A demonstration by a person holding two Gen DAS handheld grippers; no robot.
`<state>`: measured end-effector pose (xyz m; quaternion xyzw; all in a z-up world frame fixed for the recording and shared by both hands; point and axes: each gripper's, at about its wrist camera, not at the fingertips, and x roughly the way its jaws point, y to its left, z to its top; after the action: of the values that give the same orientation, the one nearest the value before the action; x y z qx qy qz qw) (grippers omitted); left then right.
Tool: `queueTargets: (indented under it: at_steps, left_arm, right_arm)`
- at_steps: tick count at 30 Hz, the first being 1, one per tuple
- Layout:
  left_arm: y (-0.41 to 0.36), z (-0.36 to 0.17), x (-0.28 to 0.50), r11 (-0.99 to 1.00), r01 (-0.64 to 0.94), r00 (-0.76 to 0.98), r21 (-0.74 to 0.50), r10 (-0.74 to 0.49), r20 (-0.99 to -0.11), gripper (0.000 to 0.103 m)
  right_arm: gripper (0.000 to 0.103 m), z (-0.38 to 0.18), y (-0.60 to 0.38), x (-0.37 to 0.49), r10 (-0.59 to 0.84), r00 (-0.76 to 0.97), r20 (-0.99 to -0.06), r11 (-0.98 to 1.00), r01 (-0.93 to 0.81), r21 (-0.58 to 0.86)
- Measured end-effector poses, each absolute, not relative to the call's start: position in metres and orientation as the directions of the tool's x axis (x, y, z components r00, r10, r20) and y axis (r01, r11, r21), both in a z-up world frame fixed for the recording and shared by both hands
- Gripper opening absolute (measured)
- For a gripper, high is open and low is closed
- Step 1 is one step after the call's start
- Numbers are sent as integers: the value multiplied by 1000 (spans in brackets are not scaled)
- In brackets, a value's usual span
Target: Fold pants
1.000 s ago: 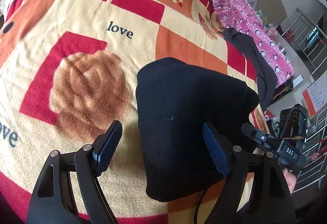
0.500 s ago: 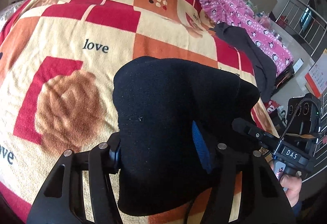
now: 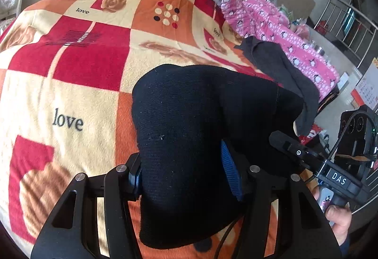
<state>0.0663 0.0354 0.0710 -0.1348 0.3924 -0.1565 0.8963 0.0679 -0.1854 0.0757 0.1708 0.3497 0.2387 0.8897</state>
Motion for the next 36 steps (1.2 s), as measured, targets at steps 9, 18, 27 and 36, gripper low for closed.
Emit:
queueTargets:
  at_steps: [9, 18, 27, 36]
  left_arm:
    - [27, 27, 81, 940, 132, 607, -315, -328, -724, 66]
    - [19, 48, 51, 989, 71, 692, -126, -140, -708, 68]
    - [19, 62, 1, 999, 4, 757, -48, -34, -652, 68]
    - [20, 74, -49, 999, -44, 802, 13, 43, -596, 68]
  right_arm:
    - [54, 24, -198, 99, 508, 579, -638, 849, -213, 483]
    - [57, 56, -190, 56, 359, 662, -658, 931, -205, 302]
    - [57, 72, -168, 8, 292, 712, -639, 956, -224, 187]
    - [57, 77, -157, -20, 282, 743, -607, 959, -215, 183]
